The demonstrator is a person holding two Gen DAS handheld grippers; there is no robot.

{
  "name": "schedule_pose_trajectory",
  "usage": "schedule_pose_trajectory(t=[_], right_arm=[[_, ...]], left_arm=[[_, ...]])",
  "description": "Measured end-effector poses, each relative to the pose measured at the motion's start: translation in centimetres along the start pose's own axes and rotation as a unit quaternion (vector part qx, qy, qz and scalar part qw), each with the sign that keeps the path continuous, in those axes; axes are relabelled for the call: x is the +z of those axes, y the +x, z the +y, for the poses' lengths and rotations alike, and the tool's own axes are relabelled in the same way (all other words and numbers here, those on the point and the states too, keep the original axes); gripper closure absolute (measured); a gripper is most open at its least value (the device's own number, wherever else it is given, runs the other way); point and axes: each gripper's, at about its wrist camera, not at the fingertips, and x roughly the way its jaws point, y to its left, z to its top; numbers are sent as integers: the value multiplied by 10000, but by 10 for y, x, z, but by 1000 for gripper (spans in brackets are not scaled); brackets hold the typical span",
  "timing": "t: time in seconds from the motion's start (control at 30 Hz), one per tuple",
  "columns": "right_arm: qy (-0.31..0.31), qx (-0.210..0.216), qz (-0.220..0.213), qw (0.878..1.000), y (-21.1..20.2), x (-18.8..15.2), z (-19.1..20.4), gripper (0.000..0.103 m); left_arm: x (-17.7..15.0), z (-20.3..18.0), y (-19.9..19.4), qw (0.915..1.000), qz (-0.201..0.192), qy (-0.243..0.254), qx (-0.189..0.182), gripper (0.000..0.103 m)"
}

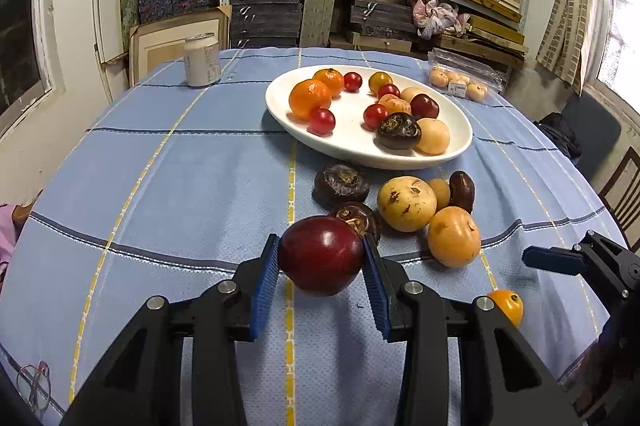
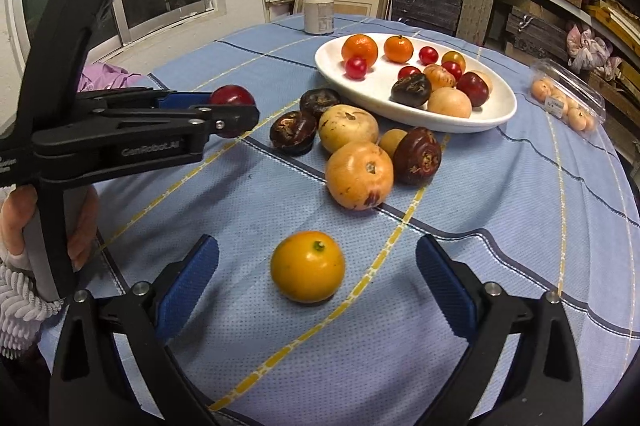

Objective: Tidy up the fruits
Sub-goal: 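Lift the plum with the left tool while the right tool grasps a yellow-orange fruit, then lower the plum onto the plate with the left tool while the right tool places the yellow-orange fruit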

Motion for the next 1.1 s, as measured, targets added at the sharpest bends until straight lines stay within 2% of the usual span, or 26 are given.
schedule_pose_trajectory(t=[0.03, 0.07, 0.1, 0.4, 0.73, 0.9, 1.0, 1.1], right_arm=[[2, 4, 16, 10000, -2, -1, 2, 39], [38, 17, 66, 10000, 0, -1, 1, 62], [88, 60, 137, 9998, 3, -2, -1, 65], [247, 171, 84, 9995, 0, -2, -8, 65], [882, -57, -162, 9960, -14, 3, -37, 65], [1130, -173, -472, 9923, -27, 40, -65, 65], [1319, -269, -725, 9882, -34, 76, -89, 65], [1555, -219, -762, 9846, -24, 117, -114, 65]], left_arm=[[0, 0, 1, 10000, 13, 13, 3, 62], [0, -1, 1, 10000, 22, 23, 10, 62], [-1, -1, 2, 10000, 32, 30, 15, 62], [-2, -3, 7, 9999, 110, 83, 17, 62], [8, -16, 15, 9994, 203, 249, -122, 62], [49, -21, 22, 9993, -19, 363, 29, 62], [77, -19, 32, 9997, -131, 181, 31, 62], [96, -26, 50, 9998, -128, 134, -31, 62]])
